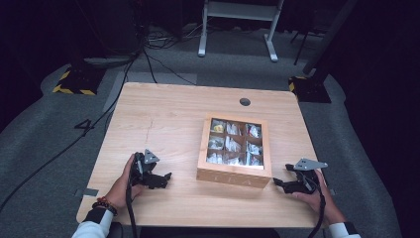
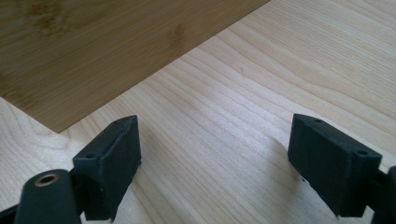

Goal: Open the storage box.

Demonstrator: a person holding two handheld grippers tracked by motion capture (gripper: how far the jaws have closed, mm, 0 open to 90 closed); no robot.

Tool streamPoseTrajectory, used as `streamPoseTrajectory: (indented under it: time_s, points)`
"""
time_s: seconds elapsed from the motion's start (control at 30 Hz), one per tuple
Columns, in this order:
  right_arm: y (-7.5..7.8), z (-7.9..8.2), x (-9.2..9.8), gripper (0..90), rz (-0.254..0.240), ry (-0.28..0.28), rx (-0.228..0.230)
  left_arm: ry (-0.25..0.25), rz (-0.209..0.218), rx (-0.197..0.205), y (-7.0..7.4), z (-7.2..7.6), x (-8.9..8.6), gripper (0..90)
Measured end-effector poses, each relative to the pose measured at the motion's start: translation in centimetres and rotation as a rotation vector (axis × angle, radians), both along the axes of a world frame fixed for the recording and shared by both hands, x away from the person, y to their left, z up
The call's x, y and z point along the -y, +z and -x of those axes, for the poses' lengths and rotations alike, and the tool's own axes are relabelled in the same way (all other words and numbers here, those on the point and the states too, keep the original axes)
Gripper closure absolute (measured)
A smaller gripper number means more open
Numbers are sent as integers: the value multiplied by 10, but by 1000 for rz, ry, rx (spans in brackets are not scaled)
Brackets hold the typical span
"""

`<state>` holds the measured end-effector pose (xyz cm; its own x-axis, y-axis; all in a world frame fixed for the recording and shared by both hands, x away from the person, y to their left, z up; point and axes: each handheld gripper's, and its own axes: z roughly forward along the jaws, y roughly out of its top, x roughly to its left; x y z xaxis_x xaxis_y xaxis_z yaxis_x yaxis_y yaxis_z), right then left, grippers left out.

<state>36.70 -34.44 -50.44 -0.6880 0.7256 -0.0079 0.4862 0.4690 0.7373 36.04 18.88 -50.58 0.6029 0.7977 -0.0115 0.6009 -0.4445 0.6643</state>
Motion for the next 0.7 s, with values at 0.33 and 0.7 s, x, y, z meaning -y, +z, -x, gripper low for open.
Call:
streamPoseTrajectory:
  time_s: [0.33, 0.7]
  points:
    - [1, 2, 3, 170, 4, -24, -11, -78, -1, -7, 0, -1, 3, 4]
    - [27, 18, -1, 220, -42, 39, 15, -103, 3, -6, 0, -3, 3, 4]
